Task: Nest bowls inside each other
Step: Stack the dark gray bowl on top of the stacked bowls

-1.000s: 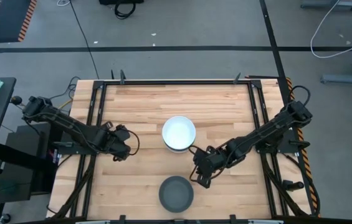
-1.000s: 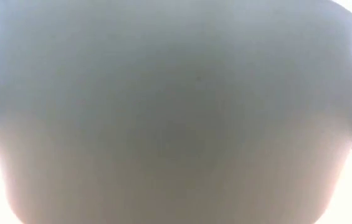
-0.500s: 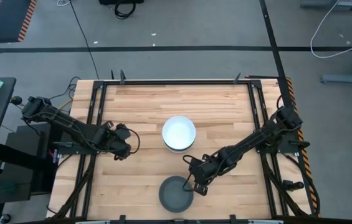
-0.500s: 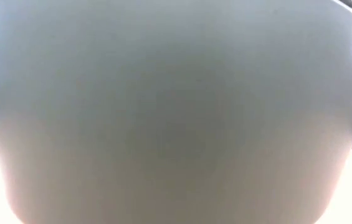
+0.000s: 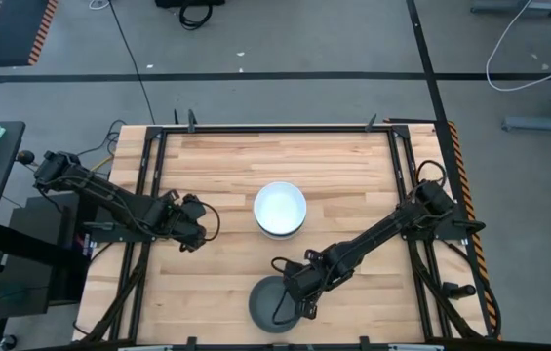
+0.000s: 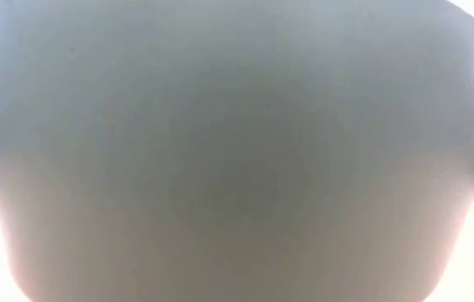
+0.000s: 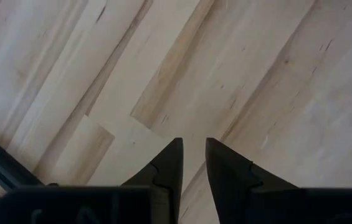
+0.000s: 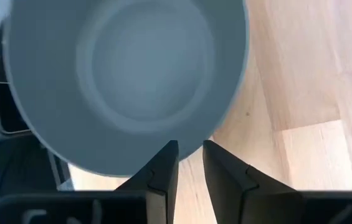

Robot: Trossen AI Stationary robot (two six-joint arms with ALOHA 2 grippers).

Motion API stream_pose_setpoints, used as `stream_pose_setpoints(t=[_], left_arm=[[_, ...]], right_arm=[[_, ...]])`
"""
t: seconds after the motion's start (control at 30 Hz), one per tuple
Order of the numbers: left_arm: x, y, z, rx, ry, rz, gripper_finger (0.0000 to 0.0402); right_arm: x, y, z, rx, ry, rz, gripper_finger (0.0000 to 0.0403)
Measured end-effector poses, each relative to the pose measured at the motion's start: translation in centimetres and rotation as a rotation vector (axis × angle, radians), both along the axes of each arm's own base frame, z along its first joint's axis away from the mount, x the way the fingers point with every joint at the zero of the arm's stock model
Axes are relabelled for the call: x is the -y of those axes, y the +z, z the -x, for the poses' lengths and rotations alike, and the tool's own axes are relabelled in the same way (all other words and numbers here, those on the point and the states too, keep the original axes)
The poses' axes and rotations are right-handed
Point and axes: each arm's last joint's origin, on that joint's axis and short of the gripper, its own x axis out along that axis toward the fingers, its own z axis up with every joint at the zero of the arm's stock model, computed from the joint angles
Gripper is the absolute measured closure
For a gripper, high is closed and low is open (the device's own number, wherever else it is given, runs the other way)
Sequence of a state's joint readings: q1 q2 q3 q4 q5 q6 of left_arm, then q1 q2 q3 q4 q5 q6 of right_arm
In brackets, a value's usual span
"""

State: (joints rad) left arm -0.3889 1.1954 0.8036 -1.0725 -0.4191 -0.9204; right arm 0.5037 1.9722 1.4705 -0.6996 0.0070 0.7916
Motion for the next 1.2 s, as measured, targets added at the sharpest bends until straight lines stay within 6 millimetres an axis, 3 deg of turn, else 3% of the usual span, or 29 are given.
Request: stream_pose_setpoints(t=[0.5, 1.2], left_arm=[[0.0, 0.0, 0.0, 0.004, 0.001, 0.002, 0.033], [0.0, 0.0, -0.1, 0.007, 0.001, 0.003, 0.0338]], right_arm=[[1.6, -0.6, -0.3, -0.053, -0.032, 0.07, 0.032], [2.3, -1.6, 0.2, -0.088, -0.038, 0.115, 0.032]])
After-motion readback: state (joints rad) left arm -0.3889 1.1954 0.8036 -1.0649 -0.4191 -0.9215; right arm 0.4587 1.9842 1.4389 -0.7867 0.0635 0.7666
